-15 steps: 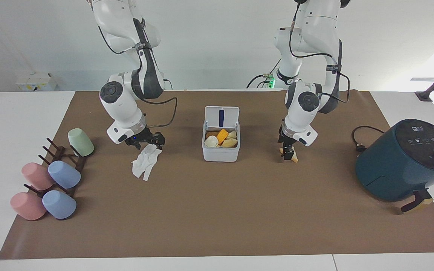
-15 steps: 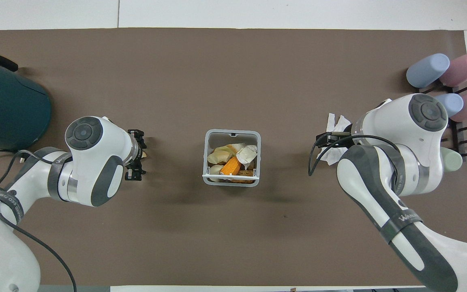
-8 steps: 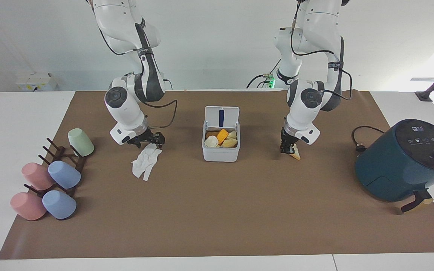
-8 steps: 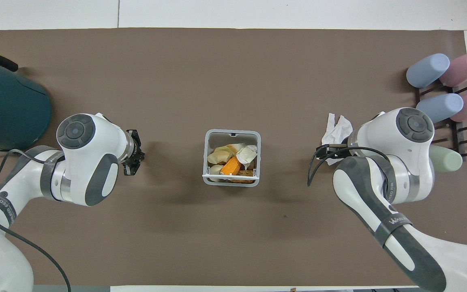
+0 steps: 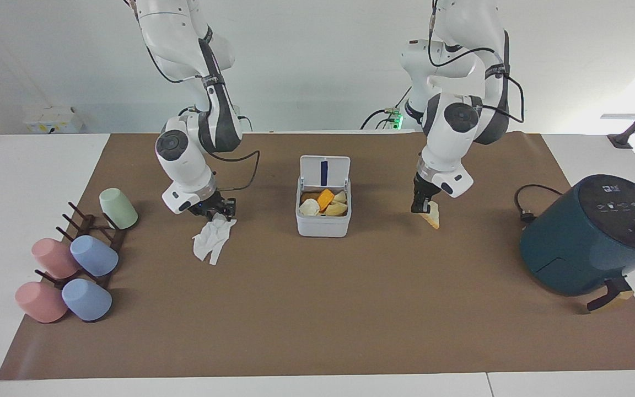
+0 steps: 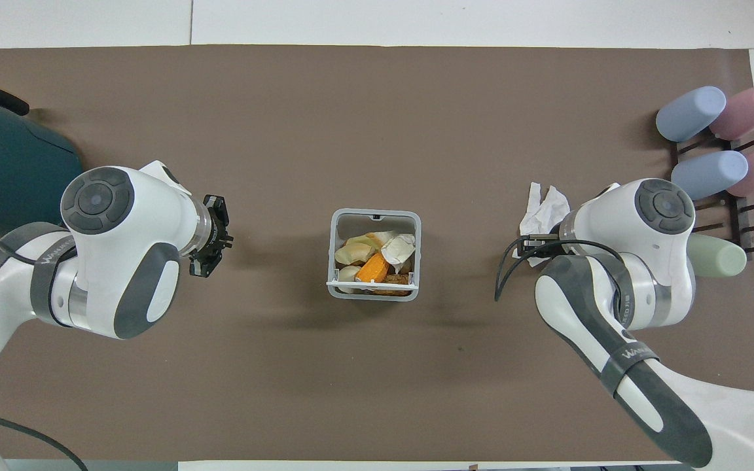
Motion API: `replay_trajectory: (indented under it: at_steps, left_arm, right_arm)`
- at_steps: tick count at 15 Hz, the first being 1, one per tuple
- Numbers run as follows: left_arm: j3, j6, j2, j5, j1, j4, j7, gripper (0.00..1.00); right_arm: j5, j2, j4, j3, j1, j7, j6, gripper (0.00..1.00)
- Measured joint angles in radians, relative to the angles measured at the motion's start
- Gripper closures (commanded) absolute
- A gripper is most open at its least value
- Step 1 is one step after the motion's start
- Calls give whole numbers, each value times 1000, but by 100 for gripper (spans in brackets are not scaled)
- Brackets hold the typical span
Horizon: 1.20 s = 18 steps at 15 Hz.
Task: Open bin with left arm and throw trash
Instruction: 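Lift the cracker with the left gripper while the right gripper grasps the paper, then carry the cracker over the bin and release it with the left gripper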
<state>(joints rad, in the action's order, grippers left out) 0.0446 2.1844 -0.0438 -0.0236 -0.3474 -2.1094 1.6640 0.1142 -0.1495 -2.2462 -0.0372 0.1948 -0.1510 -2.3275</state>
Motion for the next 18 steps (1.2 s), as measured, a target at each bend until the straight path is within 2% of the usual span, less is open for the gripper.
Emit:
replay_trajectory:
  at_steps: [2, 5, 7, 12, 13, 14, 18]
  left_arm:
    - [5, -21, 14, -8, -65, 57, 0, 100]
    - [10, -3, 6, -77, -154, 135, 2, 100]
    - [11, 63, -12, -123, -192, 168, 3, 100]
    - [13, 177, -51, -196, -288, 179, 76, 100]
    - [12, 184, -58, -198, -301, 179, 92, 47]
    - [13, 187, -64, -199, -313, 178, 109, 0]
    - [11, 185, -69, -199, -326, 178, 134, 0]
  right_arm:
    - [-2, -2, -1, 0, 0, 0, 0, 100]
    - [-41, -3, 15, 0, -1, 1, 23, 100]
    - [-67, -5, 56, 0, -4, 1, 79, 100]
    - [-89, -6, 186, 0, -5, 4, 241, 100]
    - [-89, -6, 228, 1, -5, 4, 297, 100]
    - [-89, -6, 276, 2, -5, 4, 357, 100]
    - [-89, -3, 438, 14, -1, 5, 530, 100]
